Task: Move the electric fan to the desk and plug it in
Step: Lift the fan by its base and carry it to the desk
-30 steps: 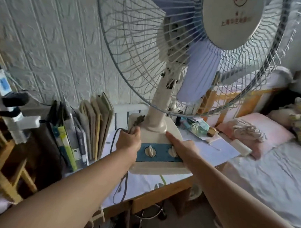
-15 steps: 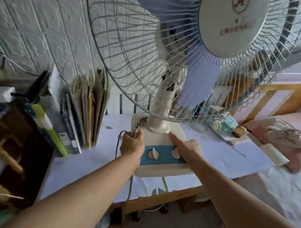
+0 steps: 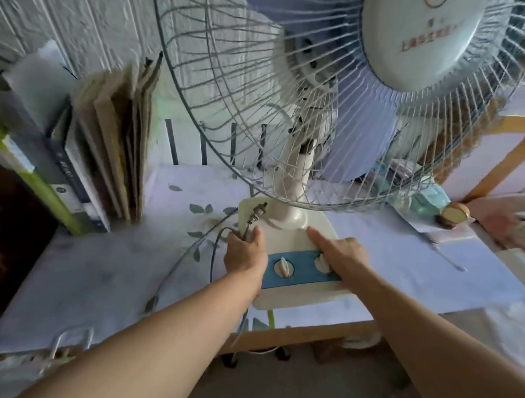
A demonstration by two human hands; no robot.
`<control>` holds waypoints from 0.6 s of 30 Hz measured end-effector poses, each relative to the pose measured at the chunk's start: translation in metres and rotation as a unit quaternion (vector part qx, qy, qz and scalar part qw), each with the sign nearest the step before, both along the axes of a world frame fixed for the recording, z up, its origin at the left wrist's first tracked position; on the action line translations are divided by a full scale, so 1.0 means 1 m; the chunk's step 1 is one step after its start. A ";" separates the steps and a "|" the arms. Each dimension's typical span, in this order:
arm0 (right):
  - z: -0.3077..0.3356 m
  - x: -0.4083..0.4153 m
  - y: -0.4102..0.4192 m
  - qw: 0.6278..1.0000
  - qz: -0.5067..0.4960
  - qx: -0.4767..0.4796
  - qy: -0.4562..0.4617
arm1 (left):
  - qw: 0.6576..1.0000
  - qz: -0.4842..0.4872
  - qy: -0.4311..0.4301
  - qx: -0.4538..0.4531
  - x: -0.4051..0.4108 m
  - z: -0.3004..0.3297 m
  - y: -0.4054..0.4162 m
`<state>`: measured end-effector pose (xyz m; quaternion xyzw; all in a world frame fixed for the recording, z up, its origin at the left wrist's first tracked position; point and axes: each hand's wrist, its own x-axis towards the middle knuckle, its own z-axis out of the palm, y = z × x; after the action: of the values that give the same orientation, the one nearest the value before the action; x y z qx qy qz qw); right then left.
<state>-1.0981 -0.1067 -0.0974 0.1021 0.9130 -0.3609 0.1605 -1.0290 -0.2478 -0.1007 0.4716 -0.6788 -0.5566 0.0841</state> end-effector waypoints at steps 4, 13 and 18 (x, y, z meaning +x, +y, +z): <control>-0.022 -0.010 0.009 1.000 -0.002 -0.006 -0.001 | 1.000 -0.002 -0.017 0.002 -0.008 -0.019 0.011; -0.044 -0.030 0.017 1.000 0.003 0.012 -0.007 | 1.000 0.000 -0.029 -0.004 -0.027 -0.045 0.020; -0.048 -0.037 0.018 1.000 0.008 0.017 -0.006 | 0.999 -0.003 -0.033 -0.015 -0.031 -0.048 0.022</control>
<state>-1.1355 -0.0885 -0.1459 0.0994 0.9188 -0.3434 0.1675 -1.0599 -0.2255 -0.1483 0.4864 -0.6909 -0.5306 0.0674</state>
